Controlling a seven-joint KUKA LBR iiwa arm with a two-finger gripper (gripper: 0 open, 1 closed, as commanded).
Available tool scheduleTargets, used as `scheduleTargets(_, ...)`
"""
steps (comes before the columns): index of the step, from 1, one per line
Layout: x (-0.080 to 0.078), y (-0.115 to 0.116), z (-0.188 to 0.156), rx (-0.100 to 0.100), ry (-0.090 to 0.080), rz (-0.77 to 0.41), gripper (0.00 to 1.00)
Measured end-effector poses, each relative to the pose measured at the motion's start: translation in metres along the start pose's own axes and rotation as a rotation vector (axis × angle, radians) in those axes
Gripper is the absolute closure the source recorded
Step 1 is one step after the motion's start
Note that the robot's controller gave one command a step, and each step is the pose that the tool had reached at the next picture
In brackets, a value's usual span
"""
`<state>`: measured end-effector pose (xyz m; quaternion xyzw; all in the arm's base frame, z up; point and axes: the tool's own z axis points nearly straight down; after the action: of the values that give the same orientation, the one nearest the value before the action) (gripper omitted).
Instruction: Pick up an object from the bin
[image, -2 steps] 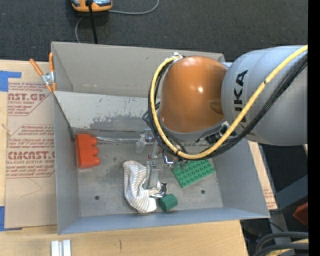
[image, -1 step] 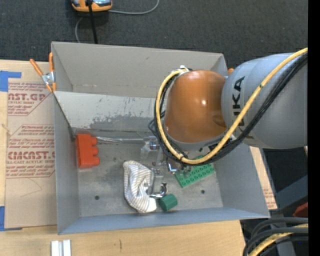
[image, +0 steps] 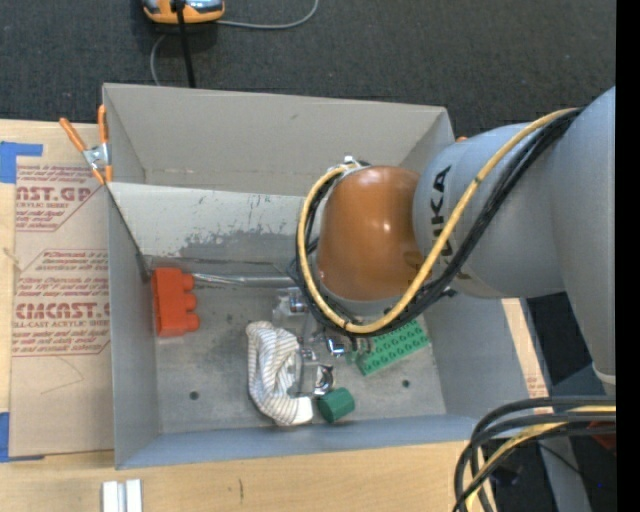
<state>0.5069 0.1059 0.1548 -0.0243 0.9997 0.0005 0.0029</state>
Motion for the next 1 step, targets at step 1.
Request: scheduleTargets(1,-0.0163,0.0020,0.0400,-0.002,0.002,0.005,0.00)
